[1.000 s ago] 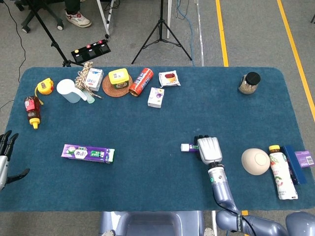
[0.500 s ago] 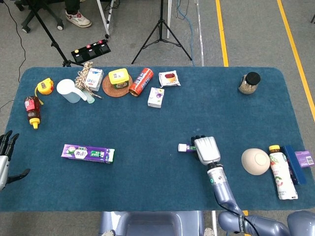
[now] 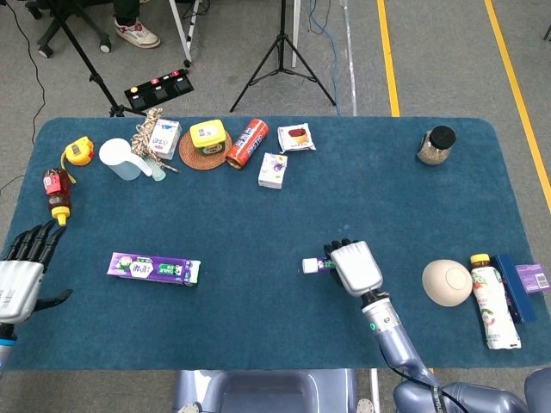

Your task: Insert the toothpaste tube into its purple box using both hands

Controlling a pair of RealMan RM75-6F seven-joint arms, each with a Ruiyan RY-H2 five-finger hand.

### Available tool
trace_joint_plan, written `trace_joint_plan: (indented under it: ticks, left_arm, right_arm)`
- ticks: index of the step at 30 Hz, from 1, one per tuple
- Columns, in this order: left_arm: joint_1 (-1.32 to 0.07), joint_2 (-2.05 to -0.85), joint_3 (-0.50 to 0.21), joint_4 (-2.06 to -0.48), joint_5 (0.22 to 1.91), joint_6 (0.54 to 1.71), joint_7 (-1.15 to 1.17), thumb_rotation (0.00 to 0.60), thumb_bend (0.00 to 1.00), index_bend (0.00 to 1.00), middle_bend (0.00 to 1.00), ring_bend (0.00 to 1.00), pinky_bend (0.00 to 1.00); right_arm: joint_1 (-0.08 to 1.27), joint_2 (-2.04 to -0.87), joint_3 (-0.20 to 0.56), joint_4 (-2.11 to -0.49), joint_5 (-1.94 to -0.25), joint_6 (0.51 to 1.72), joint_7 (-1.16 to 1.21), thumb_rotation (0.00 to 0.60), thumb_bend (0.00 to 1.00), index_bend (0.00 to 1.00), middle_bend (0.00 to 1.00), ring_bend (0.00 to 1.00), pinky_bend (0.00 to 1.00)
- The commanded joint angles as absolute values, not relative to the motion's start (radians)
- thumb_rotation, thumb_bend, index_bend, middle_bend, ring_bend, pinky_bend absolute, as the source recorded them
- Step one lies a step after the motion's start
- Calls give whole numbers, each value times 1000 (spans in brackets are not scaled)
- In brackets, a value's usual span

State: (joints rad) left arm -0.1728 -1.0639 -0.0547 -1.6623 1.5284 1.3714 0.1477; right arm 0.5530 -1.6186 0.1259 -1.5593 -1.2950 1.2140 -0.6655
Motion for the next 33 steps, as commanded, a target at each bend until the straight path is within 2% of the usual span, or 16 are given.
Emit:
trace_joint_plan:
  ticks: [1, 4, 7, 14, 19, 28, 33]
  left_arm:
    - [-269, -1018, -49, -1703, 1582, 1248, 222, 600, 64, 0, 0, 0, 76]
    - [-358, -1034, -55, -1729, 1581, 1113, 266, 600, 65, 0, 0, 0, 76]
    - [-384, -1052, -59, -1741, 1549, 1068, 302, 600, 63, 0, 0, 0, 77]
    - [-414, -1086, -61, -1736, 1480, 1016, 342, 600, 64, 0, 0, 0, 76]
    - [-440, -1108, -66, -1674, 1426, 972, 313, 600, 63, 0, 0, 0, 77]
    - [-482, -1186, -48, -1571, 1429, 920, 264, 600, 63, 0, 0, 0, 123]
    - [-501, -1244, -45, -1546, 1402, 908, 330, 600, 64, 0, 0, 0, 164]
  right_arm:
    - [561, -1597, 124, -1622, -1293, 1215, -729, 600, 486, 522, 534, 518, 660]
    - [562, -1596, 128, -1654, -1279, 1220, -767, 600, 485, 523, 535, 519, 661]
    - [562, -1593, 132, -1667, -1267, 1223, -785, 600, 486, 524, 534, 519, 661]
    - [561, -1579, 138, -1679, -1254, 1230, -794, 600, 486, 524, 534, 519, 661]
    - [562, -1566, 142, -1694, -1254, 1235, -790, 600, 485, 524, 534, 519, 662]
    - [561, -1567, 137, -1689, -1250, 1236, -782, 600, 486, 525, 534, 520, 661]
    - [558, -1566, 134, -1680, -1248, 1236, -772, 600, 485, 526, 535, 520, 662]
